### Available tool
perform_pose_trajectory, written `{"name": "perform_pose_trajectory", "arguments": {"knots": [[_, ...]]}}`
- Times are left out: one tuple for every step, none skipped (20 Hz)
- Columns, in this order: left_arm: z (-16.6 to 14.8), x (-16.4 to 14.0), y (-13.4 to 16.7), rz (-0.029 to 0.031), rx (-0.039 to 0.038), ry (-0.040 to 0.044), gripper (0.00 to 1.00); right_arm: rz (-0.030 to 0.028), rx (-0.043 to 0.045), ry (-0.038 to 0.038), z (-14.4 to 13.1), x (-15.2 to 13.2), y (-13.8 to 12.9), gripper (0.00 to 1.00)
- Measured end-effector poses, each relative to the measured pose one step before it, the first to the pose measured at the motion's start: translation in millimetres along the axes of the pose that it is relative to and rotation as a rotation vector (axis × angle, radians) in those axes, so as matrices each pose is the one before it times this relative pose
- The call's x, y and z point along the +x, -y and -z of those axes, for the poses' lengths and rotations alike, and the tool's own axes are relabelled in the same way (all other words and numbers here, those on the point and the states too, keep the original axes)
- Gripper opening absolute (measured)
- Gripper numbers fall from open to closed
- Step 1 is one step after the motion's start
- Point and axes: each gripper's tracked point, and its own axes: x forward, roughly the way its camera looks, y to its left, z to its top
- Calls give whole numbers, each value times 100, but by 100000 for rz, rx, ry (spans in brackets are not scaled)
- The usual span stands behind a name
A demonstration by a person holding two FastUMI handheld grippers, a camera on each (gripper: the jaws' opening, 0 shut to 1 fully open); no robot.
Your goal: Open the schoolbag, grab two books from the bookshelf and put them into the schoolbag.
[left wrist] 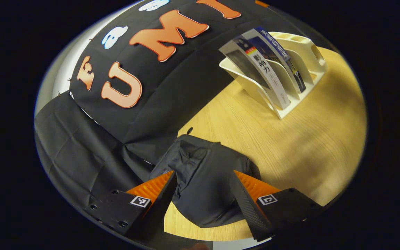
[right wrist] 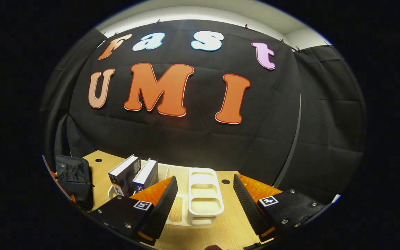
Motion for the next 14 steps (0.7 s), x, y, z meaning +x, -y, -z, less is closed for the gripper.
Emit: {"name": "perform_pose_trajectory", "arguments": {"knots": [[948,253,576,229,1975,-1869,96,-470,-511,-89,147,103,78,95],[633,180,400,-162,2218,-1355,96,-497,-453,91,91,75,66,95],[939,-181,470,290,1606,-1830,96,-623,-354,-148,108,69,93,96],[364,180,659,1053,1159,401,96,-532,-194,124,61,53,16,95],[219,-42,454,364,1879,-818,97,-501,-98,-19,17,84,71,95],[405,299,311,583,1037,-1363,96,-525,-8,-181,118,47,39,95],[325,181,27,-118,134,-559,96,-254,-76,-82,92,27,115,95],[110,69,-260,-1156,557,-65,96,-99,92,39,89,-25,105,95],[558,26,-30,88,-190,-2100,96,25,256,184,-7,77,132,95],[536,291,162,674,-212,-1894,96,-83,306,-77,1,8,110,95],[105,238,-349,-757,865,-102,96,-118,294,-208,-3,-23,124,95],[-63,169,-441,-1290,895,-291,96,65,130,-89,166,-47,150,95],[-44,-13,-526,-1472,713,-190,96,721,85,261,16,53,375,95],[-154,164,-514,-1222,697,49,95,734,389,335,-122,2,279,95]]}}
